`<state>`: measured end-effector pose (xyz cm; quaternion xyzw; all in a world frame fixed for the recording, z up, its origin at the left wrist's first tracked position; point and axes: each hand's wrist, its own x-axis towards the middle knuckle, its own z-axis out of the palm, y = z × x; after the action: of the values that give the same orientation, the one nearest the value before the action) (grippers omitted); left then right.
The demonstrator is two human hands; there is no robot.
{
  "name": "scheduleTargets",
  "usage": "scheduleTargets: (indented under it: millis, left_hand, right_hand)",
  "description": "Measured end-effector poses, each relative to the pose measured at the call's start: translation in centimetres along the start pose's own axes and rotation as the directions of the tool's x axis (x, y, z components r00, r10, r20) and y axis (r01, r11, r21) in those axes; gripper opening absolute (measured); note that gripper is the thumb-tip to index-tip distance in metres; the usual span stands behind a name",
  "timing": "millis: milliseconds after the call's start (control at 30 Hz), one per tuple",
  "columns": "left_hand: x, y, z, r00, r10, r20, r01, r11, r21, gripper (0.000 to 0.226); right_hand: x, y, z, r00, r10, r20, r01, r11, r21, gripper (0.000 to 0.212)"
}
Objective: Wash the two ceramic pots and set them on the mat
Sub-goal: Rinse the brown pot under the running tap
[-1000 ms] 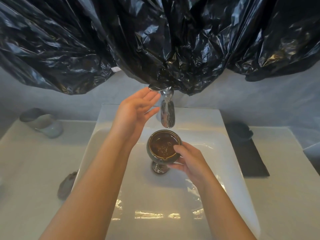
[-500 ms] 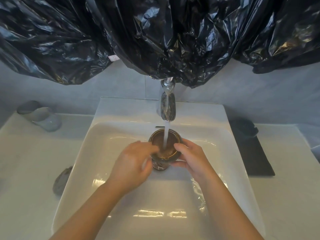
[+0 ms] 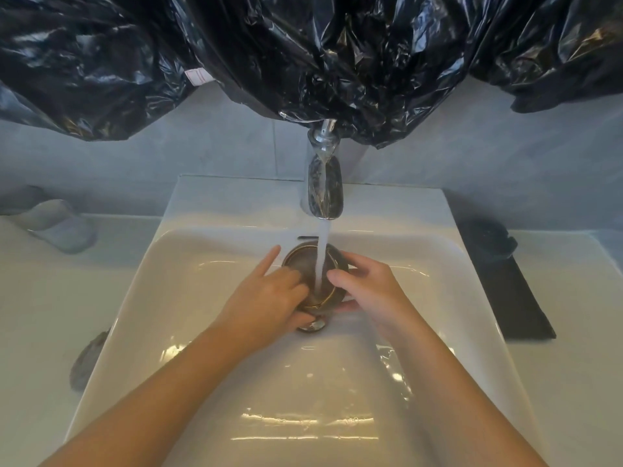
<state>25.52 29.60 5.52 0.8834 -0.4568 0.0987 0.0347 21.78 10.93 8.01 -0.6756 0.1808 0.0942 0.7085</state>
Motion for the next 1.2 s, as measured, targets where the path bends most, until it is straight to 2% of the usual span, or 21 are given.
scheduleTargets:
  millis: [133, 200, 267, 300, 333, 400, 467, 533, 600, 633, 733, 767, 800, 833, 867, 933, 967, 1067, 1100, 1133, 1200]
  left_hand:
    - [0.9, 1.0, -0.4, 1.000, 0.009, -0.020, -0.012, 0.990, -0.142, 0.027]
    - [0.9, 2.3, -0.5, 0.996, -0.052, -0.071, 0.029, 0.956, -0.291, 0.020]
    - [1.0, 3.3, -0.7, 0.988, -0.134, -0.077, 0.074, 0.850, -0.522, 0.014]
    - [0.9, 3.5, -0.6, 0.988, -0.129, -0.087, 0.059, 0.824, -0.563, 0.014]
    - [0.8, 3.3, -0.4, 0.991, -0.084, -0.104, 0.017, 0.850, -0.526, 0.016]
    - [0.3, 2.0, 0.3, 0.987, 0.050, -0.152, -0.091, 0.956, -0.279, 0.021]
    - [0.1, 0.9, 0.0, 0.996, 0.040, -0.084, -0.051, 0.990, -0.130, 0.030]
    - [0.4, 1.8, -0.3, 0.999, -0.021, -0.029, 0.015, 0.979, -0.202, 0.029]
    - [0.7, 2.8, -0.6, 0.996, -0.082, 0.033, 0.088, 0.887, -0.454, 0.023]
    - [0.8, 2.8, -0.6, 0.994, -0.089, 0.062, 0.108, 0.855, -0.507, 0.024]
    - [0.7, 1.2, 0.0, 0.999, 0.037, -0.019, -0.041, 0.963, -0.267, 0.031]
    - [0.8, 1.3, -0.1, 0.999, 0.029, 0.023, -0.021, 0.954, -0.298, 0.029]
    - [0.9, 1.8, -0.5, 0.998, -0.029, 0.058, 0.050, 0.910, -0.412, 0.025]
    - [1.1, 2.6, -0.8, 0.987, -0.098, 0.127, 0.154, 0.807, -0.570, 0.020]
    - [1.3, 3.1, -0.9, 0.961, -0.158, 0.229, 0.276, 0.621, -0.733, 0.017]
    - [1.7, 3.7, -1.4, 0.920, -0.281, 0.274, 0.348, 0.261, -0.901, 0.017]
    - [1.8, 3.8, -1.8, 0.887, -0.368, 0.281, 0.340, 0.106, -0.935, 0.020]
    - [2.4, 4.1, -2.7, 0.668, -0.558, 0.492, 0.333, -0.367, -0.869, 0.042]
    - [2.5, 4.2, -2.7, 0.625, -0.557, 0.547, 0.323, -0.454, -0.831, 0.044]
    - [2.4, 4.4, -2.7, 0.629, -0.544, 0.556, 0.307, -0.483, -0.820, 0.040]
    - [2.1, 4.5, -2.5, 0.759, -0.471, 0.450, 0.304, -0.355, -0.884, 0.025]
  right_hand:
    - [1.0, 0.5, 0.5, 0.999, 0.015, -0.050, -0.015, 1.000, 0.000, 0.026]
    - [1.1, 0.8, 0.8, 0.997, 0.066, 0.039, -0.072, 0.975, 0.209, 0.030]
    - [0.8, 0.9, 1.2, 0.979, 0.085, 0.183, -0.163, 0.868, 0.469, 0.041]
    - [0.6, 0.9, 1.4, 0.969, 0.069, 0.236, -0.192, 0.813, 0.549, 0.044]
    - [0.5, 1.2, 1.5, 0.964, 0.058, 0.259, -0.206, 0.779, 0.592, 0.048]
    - [0.5, 1.6, 1.6, 0.962, 0.066, 0.265, -0.225, 0.744, 0.629, 0.052]
    - [0.6, 1.9, 2.1, 0.961, 0.092, 0.261, -0.238, 0.753, 0.613, 0.041]
    - [0.7, 2.1, 2.5, 0.969, 0.111, 0.219, -0.218, 0.797, 0.563, 0.039]
    - [0.7, 1.9, 2.9, 0.974, 0.097, 0.204, -0.197, 0.808, 0.555, 0.044]
    - [0.7, 1.9, 2.8, 0.978, 0.085, 0.191, -0.180, 0.806, 0.564, 0.043]
    - [0.7, 1.9, 2.7, 0.984, 0.083, 0.158, -0.162, 0.791, 0.590, 0.045]
    - [0.7, 2.0, 2.7, 0.982, 0.077, 0.173, -0.166, 0.790, 0.590, 0.046]
    - [0.7, 1.9, 2.9, 0.982, 0.078, 0.172, -0.166, 0.791, 0.589, 0.045]
    - [0.7, 2.0, 3.2, 0.984, 0.084, 0.155, -0.160, 0.791, 0.591, 0.043]
    - [0.7, 2.0, 3.5, 0.988, 0.091, 0.123, -0.147, 0.783, 0.604, 0.039]
    - [1.0, 2.4, 4.0, 0.992, 0.113, 0.051, -0.119, 0.768, 0.630, 0.036]
    - [1.2, 2.8, 4.1, 0.991, 0.124, 0.046, -0.125, 0.765, 0.632, 0.037]
    - [1.3, 2.9, 4.6, 0.990, 0.127, 0.061, -0.139, 0.819, 0.556, 0.037]
    - [1.6, 2.9, 4.8, 0.993, 0.110, 0.047, -0.118, 0.840, 0.530, 0.035]
    - [1.9, 2.8, 4.8, 0.992, 0.125, 0.023, -0.119, 0.851, 0.511, 0.036]
    - [2.5, 3.5, 4.5, 0.986, 0.169, 0.000, -0.141, 0.818, 0.558, 0.045]
